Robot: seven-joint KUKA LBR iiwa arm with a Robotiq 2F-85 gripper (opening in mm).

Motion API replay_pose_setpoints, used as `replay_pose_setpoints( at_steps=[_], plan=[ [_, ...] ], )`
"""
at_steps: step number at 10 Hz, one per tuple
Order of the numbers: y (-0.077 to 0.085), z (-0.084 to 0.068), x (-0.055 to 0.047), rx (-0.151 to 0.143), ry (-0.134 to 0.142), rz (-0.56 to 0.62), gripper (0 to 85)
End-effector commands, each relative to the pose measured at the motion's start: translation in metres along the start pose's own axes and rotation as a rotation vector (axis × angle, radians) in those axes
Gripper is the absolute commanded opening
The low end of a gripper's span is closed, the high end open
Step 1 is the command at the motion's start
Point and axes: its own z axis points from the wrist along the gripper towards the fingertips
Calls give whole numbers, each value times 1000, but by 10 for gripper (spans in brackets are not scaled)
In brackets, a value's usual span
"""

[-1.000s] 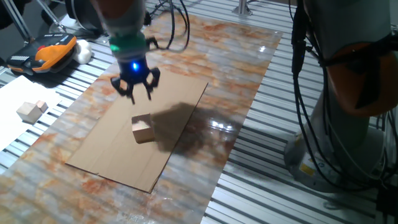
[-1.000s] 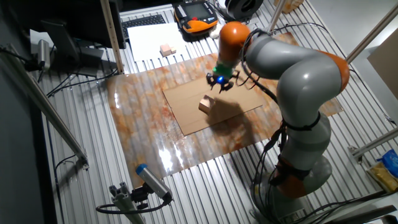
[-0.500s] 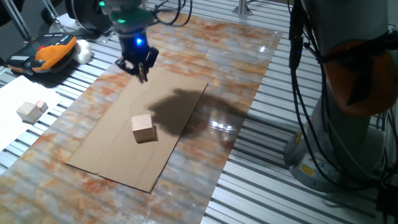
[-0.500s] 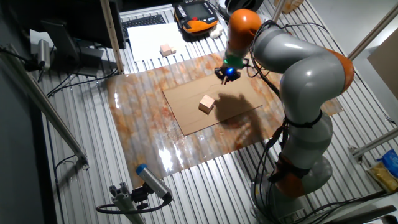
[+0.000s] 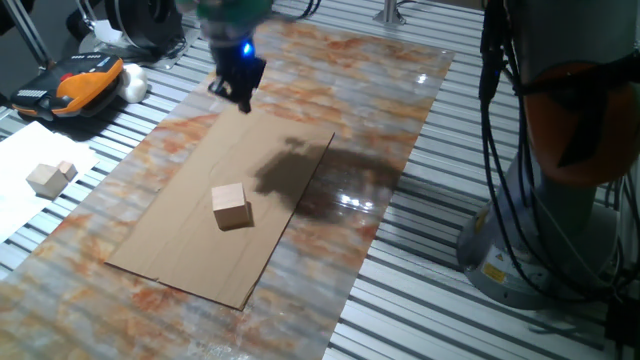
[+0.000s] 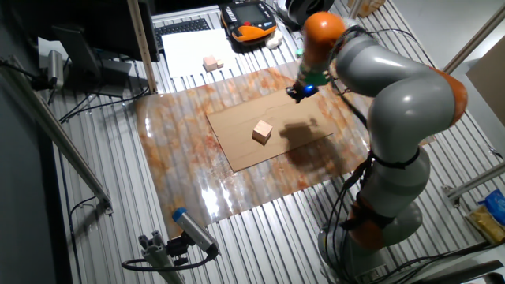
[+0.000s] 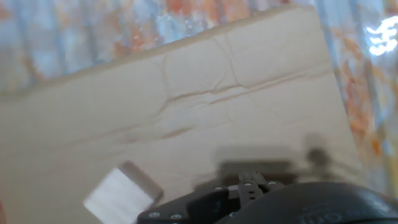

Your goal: Grab the block and place it at the designated location

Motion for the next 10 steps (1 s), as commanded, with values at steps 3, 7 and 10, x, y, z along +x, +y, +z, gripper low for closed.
replay_pose_setpoints(
  at_steps=[3, 7, 10],
  plan=[
    [8, -4, 8, -5, 2, -151, 0],
    [29, -3, 22, 9, -1, -77, 0],
    [30, -2, 21, 14, -3, -58, 0]
  ],
)
